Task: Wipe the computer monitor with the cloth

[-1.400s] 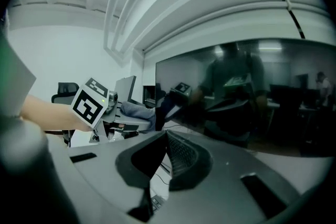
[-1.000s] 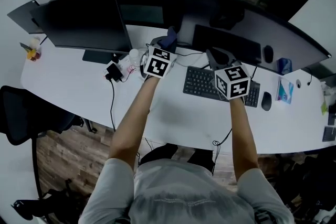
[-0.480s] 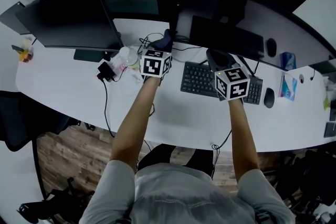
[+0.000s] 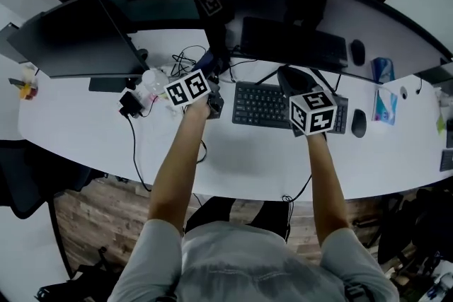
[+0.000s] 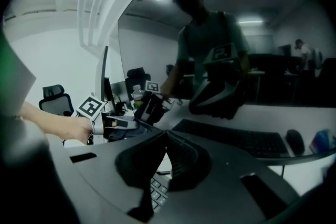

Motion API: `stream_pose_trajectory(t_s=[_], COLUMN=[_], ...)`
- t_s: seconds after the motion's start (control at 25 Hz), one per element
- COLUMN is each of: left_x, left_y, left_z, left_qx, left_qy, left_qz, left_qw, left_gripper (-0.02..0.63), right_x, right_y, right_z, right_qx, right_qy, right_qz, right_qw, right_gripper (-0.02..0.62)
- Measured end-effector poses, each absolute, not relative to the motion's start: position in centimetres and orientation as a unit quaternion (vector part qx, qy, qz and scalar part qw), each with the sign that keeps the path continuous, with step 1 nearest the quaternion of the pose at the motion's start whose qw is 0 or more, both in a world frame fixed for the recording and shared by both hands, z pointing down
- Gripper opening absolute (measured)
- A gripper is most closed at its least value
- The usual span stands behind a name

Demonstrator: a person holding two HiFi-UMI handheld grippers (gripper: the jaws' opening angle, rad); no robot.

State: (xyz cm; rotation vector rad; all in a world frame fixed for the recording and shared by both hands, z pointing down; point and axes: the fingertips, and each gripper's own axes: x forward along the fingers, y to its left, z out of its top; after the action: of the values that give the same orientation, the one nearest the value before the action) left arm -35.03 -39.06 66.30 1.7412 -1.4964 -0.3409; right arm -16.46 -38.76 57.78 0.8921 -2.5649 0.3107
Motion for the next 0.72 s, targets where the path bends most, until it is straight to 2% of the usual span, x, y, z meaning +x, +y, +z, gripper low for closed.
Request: stream_pose_trajectory(t_s=[0.32,0.72], left_x=[-33.3,-25.5], left_y=[-39.0,-40.2], left_z=[66.1,65.5], left_qx=[0.662,0.704], left_qy=[-0.562,-0.503], left_qz=[-0.215,-0.190], left_qw=[0.447,0.464], left_gripper=[0.057,0.057], right_x=[-13.6,-8.9], right_y=[-39.2,-39.7], right_z=[57.4,56.5], right_qx=[0.338,0.373], right_qy=[-0.913,-0.901], right_qz=[0.123,0.120], right_qw=[0.193,0.189], right_gripper=[0.002,0.002])
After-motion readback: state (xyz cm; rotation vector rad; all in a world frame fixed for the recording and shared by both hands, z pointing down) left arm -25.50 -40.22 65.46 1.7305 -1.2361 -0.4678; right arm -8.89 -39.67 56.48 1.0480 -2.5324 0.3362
